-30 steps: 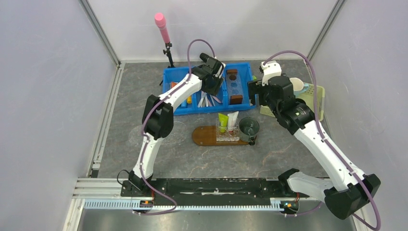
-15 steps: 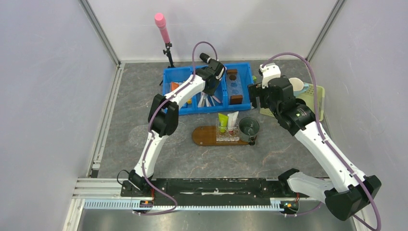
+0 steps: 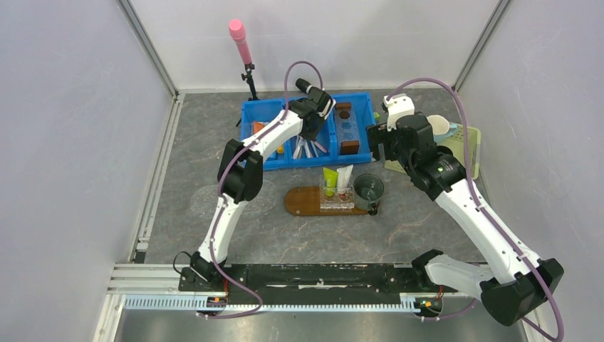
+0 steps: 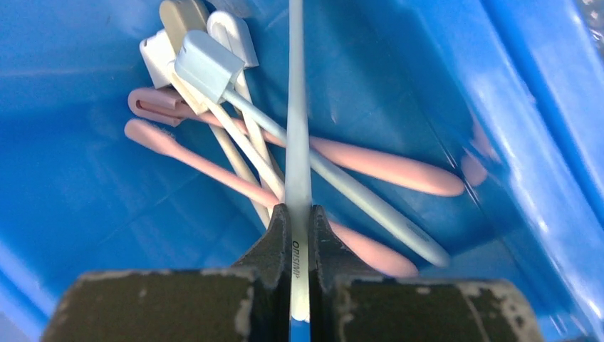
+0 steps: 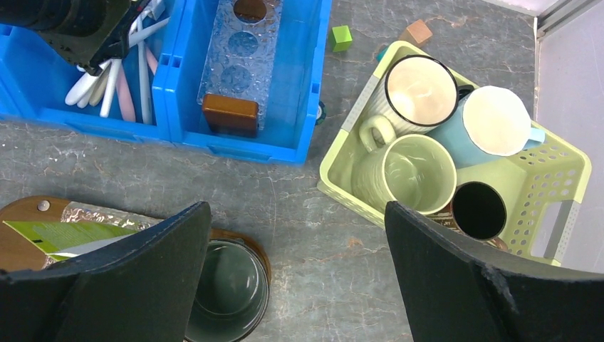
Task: Prepare toiletry sets of a toothbrush and toothpaste on the tray
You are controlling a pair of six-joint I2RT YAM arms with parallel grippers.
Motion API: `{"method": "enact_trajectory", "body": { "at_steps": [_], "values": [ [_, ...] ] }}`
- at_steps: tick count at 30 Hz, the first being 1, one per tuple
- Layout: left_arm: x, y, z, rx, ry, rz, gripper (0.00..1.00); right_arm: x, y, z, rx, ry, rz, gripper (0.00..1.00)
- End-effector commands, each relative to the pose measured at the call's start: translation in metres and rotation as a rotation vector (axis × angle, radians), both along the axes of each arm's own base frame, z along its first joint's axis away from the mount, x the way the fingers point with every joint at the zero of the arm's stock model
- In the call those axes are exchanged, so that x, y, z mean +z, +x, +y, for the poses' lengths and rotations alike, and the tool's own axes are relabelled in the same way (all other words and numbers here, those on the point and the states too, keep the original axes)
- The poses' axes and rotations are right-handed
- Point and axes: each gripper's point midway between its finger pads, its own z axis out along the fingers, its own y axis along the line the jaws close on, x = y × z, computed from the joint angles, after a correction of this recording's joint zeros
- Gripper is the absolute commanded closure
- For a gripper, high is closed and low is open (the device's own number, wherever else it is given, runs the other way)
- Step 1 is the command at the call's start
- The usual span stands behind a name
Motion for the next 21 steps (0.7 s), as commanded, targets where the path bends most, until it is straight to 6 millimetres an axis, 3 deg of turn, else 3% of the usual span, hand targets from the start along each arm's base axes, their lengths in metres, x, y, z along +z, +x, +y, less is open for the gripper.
{"method": "enact_trajectory", "body": {
  "at_steps": [1,6,13,21],
  "values": [
    [0.087,-0.005,-0.016,-0.09,-0.118,-0.131,0.98,0.013,0.005,0.001,0.002,0.008,-0.038,0.02],
    [0.128,-0.013,-0.02,-0.117,-0.225,-0.229,0.98,0.02,0.011,0.011,0.03,0.05,-0.057,0.02],
    [0.151,-0.031,-0.021,-0.146,-0.342,-0.307,0.98,0.048,0.031,0.039,0.081,0.161,-0.098,0.02],
    [0.193,-0.068,-0.02,-0.216,-0.547,-0.441,0.98,0.085,0.053,0.07,0.147,0.305,-0.152,0.02]
  ]
}}
